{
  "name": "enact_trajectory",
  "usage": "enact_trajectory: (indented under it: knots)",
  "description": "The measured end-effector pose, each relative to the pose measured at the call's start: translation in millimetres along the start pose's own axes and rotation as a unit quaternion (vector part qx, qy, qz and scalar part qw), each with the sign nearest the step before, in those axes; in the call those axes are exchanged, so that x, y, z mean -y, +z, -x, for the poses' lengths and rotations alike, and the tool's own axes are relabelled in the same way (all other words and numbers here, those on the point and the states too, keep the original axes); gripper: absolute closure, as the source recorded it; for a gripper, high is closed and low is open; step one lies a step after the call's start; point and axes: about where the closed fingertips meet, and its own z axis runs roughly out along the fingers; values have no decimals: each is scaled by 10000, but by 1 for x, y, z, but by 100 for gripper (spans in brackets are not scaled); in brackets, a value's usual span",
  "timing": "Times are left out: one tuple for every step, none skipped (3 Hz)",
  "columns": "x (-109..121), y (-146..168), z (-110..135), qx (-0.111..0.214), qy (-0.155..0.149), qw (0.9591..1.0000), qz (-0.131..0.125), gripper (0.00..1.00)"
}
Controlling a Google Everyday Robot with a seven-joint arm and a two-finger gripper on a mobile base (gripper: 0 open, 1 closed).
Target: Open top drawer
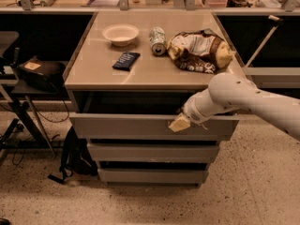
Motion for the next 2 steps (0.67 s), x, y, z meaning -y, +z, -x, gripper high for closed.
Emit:
enact_trajectory:
  knots:
    - [-12, -4, -4, 123, 82, 9999, 46, 100]
    - [-15, -5, -5, 146, 100, 9998, 49, 100]
